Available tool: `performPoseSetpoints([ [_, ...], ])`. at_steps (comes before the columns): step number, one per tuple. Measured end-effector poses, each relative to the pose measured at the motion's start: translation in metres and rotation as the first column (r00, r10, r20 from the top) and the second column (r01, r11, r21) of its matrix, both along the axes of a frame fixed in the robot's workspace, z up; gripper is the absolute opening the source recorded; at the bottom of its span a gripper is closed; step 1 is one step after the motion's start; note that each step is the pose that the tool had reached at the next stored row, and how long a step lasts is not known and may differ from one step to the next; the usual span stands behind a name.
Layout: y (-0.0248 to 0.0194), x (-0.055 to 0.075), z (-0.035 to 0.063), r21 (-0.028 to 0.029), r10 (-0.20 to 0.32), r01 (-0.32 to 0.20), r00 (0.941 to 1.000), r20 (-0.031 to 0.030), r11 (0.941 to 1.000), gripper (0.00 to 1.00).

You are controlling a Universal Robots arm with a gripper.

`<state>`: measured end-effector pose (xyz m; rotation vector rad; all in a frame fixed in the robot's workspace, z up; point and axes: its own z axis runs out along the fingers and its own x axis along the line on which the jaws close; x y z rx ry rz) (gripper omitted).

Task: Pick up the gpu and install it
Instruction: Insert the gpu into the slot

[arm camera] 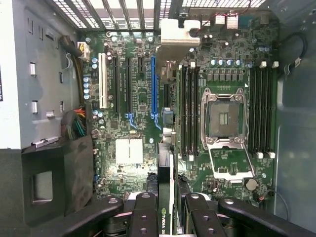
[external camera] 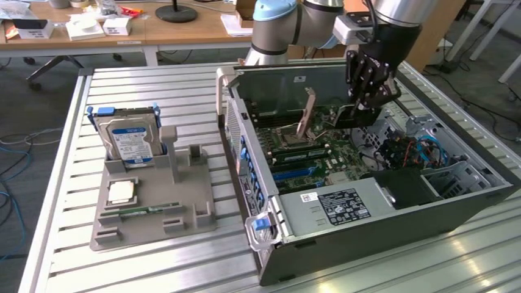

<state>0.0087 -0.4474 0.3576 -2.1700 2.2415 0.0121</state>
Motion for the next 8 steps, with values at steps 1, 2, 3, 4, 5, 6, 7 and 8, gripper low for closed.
performPoseSetpoints([
  [1, 0.0, -0.0002, -0.0011, 0.0, 0.0, 0.0, 1.0, 0.0, 1.0, 0.26],
  [2, 0.0, -0.0004, -0.0022, 0.0, 0.0, 0.0, 1.0, 0.0, 1.0, 0.26],
  [3, 0.0, -0.0005, -0.0033, 0.0001, 0.0, 0.0, 1.0, 0.0, 1.0, 0.26],
  [4, 0.0, -0.0007, -0.0044, 0.0001, -0.001, 0.001, 1.0, 0.0, 1.0, 0.26],
  [5, 0.0, -0.0009, -0.0054, 0.0, -0.001, 0.001, 1.0, 0.0, 1.0, 0.26],
  [6, 0.0, -0.0011, -0.0065, 0.0001, -0.001, 0.001, 1.0, 0.0, 1.0, 0.26],
  [7, 0.0, -0.0013, -0.0076, 0.0001, -0.001, 0.001, 1.0, 0.0, 1.0, 0.26],
  [8, 0.0, -0.0016, -0.0087, 0.0001, -0.001, 0.001, 1.0, 0.0, 1.0, 0.26],
])
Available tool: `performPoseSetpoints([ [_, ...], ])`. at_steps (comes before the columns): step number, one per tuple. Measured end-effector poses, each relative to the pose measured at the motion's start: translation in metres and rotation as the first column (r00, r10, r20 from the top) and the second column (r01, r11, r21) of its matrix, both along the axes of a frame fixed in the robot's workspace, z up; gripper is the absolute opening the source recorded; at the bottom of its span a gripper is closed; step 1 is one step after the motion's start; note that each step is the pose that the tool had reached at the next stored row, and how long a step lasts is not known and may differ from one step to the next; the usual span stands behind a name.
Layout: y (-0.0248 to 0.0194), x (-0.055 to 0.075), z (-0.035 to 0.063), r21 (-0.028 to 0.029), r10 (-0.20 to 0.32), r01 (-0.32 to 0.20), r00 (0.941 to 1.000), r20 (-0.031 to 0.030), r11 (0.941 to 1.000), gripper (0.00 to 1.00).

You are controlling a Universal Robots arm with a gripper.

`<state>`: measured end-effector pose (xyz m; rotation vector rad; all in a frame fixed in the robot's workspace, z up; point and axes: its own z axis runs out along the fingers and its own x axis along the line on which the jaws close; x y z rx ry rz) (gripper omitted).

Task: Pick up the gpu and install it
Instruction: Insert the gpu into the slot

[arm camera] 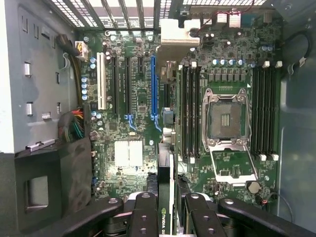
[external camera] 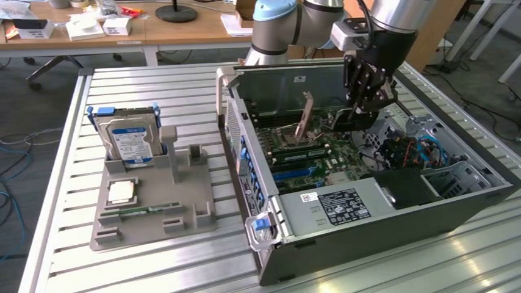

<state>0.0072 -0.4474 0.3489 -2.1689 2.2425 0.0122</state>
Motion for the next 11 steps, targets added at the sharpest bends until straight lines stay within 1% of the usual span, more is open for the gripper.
performPoseSetpoints([
  [6, 0.0, -0.0016, -0.0068, 0.0, 0.0, 0.0, 1.0, 0.0, 1.0, 0.26],
  [11, 0.0, -0.0023, -0.0095, 0.0005, 0.0, 0.0, 1.0, 0.0, 1.0, 0.26],
])
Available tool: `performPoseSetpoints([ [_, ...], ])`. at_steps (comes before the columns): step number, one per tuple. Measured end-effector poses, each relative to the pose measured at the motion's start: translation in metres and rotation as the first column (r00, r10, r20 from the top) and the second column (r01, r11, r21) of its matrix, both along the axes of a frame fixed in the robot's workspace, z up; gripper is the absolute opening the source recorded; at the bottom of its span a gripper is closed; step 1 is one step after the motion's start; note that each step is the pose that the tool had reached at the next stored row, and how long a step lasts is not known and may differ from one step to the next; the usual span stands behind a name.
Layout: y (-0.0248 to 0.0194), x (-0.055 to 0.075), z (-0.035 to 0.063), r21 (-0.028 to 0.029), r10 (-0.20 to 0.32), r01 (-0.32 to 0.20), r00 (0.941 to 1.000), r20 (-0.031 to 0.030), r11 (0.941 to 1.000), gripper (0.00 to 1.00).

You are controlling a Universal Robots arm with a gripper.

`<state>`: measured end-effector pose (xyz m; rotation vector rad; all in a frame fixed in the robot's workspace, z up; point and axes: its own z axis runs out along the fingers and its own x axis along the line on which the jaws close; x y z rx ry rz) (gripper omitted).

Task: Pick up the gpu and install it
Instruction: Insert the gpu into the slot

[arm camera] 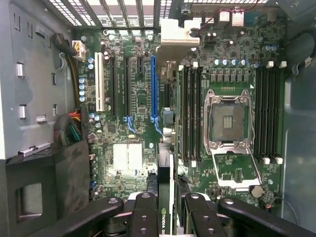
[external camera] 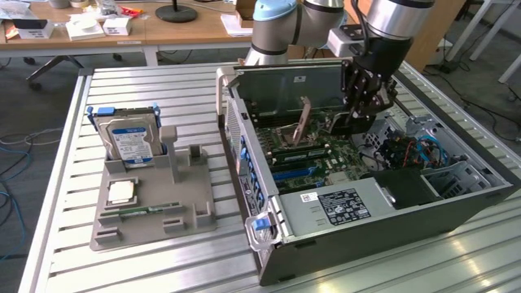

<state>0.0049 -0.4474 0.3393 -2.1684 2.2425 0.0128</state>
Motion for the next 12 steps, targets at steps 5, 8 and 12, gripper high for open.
performPoseSetpoints([
  [5, 0.0, -0.0007, -0.0034, 0.0001, 0.0, 0.0, 1.0, 0.0, 1.0, 0.26],
  [8, 0.0, -0.0013, -0.0054, 0.0001, 0.0, 0.0, 1.0, 0.0001, 1.0, 0.26],
  [12, 0.0, -0.0026, -0.0084, 0.0, 0.0, 0.0, 1.0, 0.0, 1.0, 0.26],
])
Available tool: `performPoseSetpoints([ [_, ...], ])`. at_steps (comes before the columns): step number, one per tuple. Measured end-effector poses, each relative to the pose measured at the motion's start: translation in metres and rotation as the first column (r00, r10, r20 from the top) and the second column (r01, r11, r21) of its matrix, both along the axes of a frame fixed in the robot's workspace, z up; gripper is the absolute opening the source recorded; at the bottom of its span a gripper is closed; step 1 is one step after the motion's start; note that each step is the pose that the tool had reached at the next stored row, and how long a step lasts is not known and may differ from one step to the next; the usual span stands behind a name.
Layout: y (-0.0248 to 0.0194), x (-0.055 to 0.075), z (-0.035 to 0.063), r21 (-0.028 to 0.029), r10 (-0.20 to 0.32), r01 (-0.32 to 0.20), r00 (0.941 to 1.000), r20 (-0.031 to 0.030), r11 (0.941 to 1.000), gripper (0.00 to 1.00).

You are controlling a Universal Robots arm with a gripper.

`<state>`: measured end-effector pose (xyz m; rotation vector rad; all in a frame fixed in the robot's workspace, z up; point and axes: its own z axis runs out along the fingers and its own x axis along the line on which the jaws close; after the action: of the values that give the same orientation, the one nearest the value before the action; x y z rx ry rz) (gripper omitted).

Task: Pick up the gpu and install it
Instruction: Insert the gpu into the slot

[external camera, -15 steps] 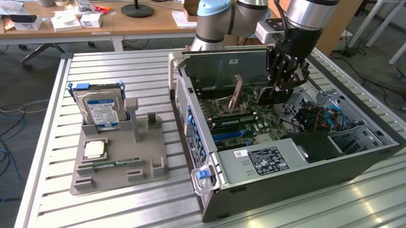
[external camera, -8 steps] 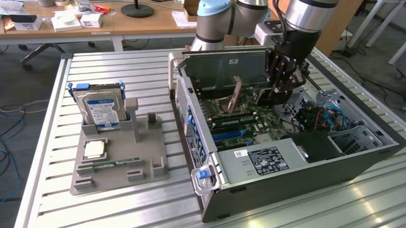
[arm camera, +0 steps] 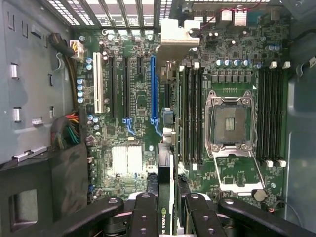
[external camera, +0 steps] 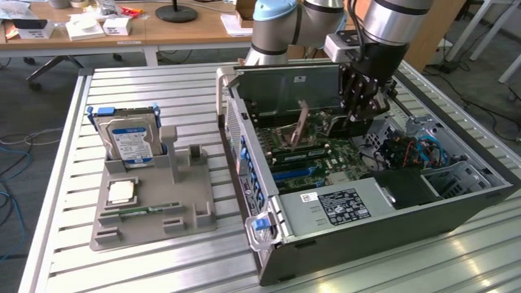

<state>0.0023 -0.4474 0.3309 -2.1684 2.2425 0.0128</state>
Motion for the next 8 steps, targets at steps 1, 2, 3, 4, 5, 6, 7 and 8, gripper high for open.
performPoseSetpoints([
  [1, 0.0, -0.0004, -0.0009, 0.0, 0.0, 0.0, 1.0, 0.0, 1.0, 0.26],
  [2, 0.0, -0.0009, -0.0019, 0.0, 0.0, 0.0, 1.0, 0.0, 1.0, 0.26],
  [3, 0.0, -0.0014, -0.0029, 0.0, 0.0, 0.0, 1.0, 0.0, 1.0, 0.26],
  [4, 0.0, -0.0019, -0.004, 0.0, 0.0, 0.0, 1.0, 0.0, 1.0, 0.26],
  [5, 0.0, -0.0023, -0.005, 0.0001, 0.0, 0.0, 1.0, 0.0, 1.0, 0.26],
  [6, 0.0, -0.0026, -0.0061, 0.0001, 0.0, 0.0, 1.0, 0.0001, 1.0, 0.26],
  [7, 0.0, -0.0029, -0.0072, 0.0001, 0.0, 0.0, 1.0, 0.0, 1.0, 0.26],
  [8, 0.0, -0.0032, -0.0082, 0.0, 0.0, 0.0, 1.0, 0.0, 1.0, 0.26],
])
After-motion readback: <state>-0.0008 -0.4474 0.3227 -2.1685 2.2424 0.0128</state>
